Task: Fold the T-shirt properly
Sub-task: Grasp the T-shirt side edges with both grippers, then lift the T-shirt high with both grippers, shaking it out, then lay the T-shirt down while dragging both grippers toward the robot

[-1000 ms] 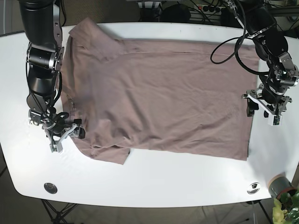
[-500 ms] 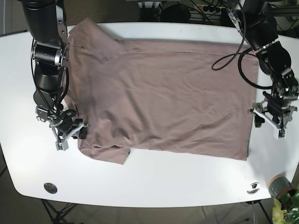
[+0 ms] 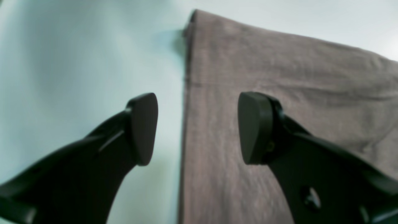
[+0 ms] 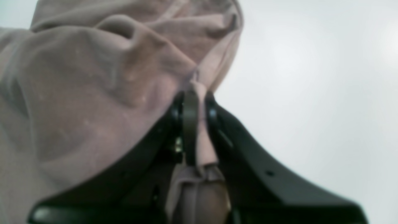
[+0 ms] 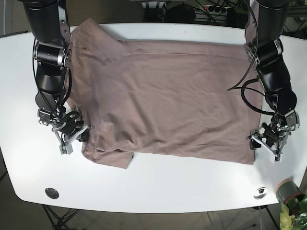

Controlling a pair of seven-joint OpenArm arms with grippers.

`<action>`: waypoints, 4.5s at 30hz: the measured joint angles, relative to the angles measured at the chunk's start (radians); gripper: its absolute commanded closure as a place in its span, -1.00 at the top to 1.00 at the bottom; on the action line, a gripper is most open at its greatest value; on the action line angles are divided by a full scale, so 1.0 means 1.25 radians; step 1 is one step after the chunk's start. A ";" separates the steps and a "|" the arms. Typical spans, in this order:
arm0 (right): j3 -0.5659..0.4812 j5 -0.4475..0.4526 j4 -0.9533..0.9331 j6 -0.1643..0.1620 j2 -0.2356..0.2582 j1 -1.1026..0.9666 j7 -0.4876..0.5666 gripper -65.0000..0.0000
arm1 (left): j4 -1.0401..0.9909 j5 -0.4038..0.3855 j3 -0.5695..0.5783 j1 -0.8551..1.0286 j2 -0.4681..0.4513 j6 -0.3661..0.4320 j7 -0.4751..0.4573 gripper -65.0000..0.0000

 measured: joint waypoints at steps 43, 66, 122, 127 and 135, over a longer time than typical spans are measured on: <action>0.046 0.013 0.009 0.000 -0.002 -0.016 0.002 -0.93 | -0.377 -0.003 0.060 -0.078 0.015 0.081 -0.291 0.37; 0.045 0.008 0.009 -0.003 -0.017 -0.011 0.006 -0.94 | -0.362 -0.005 0.057 -0.069 0.018 0.023 -0.265 -1.00; -0.017 0.023 0.747 0.027 0.086 0.223 -0.583 -0.94 | 0.426 -0.182 0.057 -0.171 0.026 0.014 0.174 -1.00; 0.073 0.021 0.822 0.031 0.046 0.044 -0.588 -0.94 | 0.461 -0.238 0.060 -0.059 0.027 0.011 0.153 -1.00; 0.167 0.016 0.927 0.028 -0.025 -0.178 -0.586 -0.94 | 0.549 -0.237 0.056 0.154 0.009 0.014 0.162 -1.00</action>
